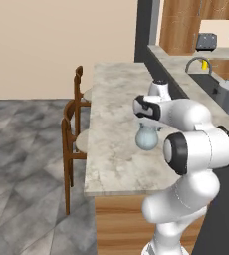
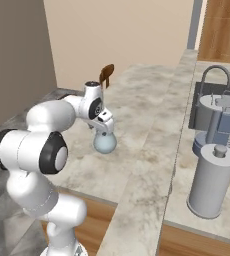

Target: Place the pitcher and cup on the dining counter for serving.

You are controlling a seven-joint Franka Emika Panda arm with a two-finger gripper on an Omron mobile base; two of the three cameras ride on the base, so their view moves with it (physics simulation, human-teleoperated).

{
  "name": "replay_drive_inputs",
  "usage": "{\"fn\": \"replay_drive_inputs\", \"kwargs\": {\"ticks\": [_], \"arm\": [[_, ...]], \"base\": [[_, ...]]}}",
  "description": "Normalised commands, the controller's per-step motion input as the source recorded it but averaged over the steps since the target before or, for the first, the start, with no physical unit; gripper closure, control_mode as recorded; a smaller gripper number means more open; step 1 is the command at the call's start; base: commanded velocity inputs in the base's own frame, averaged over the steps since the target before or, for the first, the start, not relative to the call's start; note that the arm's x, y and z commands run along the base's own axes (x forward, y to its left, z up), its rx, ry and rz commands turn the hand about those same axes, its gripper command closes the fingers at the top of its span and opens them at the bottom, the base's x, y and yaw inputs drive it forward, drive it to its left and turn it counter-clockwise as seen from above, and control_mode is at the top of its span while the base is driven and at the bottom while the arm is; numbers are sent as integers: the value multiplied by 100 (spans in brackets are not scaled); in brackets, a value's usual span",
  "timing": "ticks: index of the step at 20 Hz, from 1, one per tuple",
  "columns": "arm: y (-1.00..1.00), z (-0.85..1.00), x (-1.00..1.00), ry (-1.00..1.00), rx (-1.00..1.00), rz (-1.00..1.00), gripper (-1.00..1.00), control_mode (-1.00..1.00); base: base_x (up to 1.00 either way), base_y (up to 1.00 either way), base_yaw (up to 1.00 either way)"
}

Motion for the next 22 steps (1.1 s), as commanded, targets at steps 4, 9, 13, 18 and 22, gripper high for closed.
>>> {"fn": "replay_drive_inputs", "kwargs": {"ticks": [4,9,13,18,22], "arm": [[11,8,-73,-4,0,0,-100,-100],[16,33,-83,-6,0,0,-100,-100],[23,47,-96,-6,0,2,-100,-100],[32,45,-96,-1,0,1,-100,-100],[35,35,-89,0,0,3,-100,-100]], "base": [[0,0,0],[0,0,0],[0,0,0],[0,0,0],[0,0,0]]}}
